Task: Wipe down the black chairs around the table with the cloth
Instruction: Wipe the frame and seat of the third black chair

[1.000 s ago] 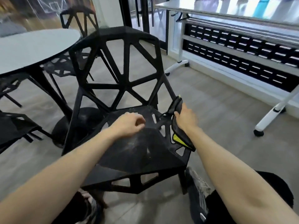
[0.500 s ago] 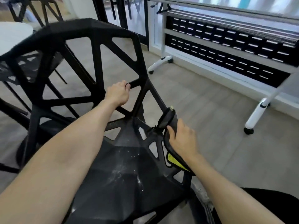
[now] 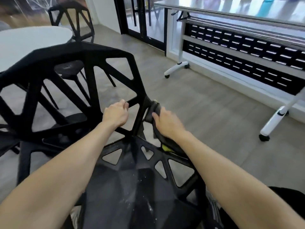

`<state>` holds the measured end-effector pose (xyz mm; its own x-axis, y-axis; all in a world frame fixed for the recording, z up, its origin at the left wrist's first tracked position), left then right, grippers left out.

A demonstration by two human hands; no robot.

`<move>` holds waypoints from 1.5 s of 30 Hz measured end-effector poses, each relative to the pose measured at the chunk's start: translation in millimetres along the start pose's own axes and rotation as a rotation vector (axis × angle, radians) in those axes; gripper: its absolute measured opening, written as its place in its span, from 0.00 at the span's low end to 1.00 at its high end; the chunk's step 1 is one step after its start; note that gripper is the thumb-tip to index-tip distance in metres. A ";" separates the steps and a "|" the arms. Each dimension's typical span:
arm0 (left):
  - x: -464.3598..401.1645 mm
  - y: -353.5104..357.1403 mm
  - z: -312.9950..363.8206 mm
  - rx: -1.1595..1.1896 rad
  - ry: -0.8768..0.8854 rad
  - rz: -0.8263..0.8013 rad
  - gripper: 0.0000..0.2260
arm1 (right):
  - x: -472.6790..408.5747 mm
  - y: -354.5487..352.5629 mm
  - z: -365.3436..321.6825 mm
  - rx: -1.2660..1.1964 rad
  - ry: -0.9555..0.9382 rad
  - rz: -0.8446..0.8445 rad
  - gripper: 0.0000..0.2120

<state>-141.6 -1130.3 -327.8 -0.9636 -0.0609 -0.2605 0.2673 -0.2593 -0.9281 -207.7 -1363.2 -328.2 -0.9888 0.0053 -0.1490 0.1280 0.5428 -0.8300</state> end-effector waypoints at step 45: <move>34.1 -30.3 -4.4 0.131 -0.011 -0.319 0.23 | 9.2 -12.9 3.9 -0.027 -0.022 0.199 0.17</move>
<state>-182.6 -1120.2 -309.7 -0.9986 0.0332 0.0411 -0.0507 -0.3882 -0.9202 -218.1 -1373.4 -321.0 -0.9423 0.0962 -0.3207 0.3182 0.5553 -0.7684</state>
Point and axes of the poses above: each hand's wrist, its own x-axis away from the middle knuckle, its own y-axis out of the palm, z = x × y, the point moved 10 cm from there along -x, towards the middle knuckle, and after that the axes turned 10 degrees about z, right-handed, at the moved point
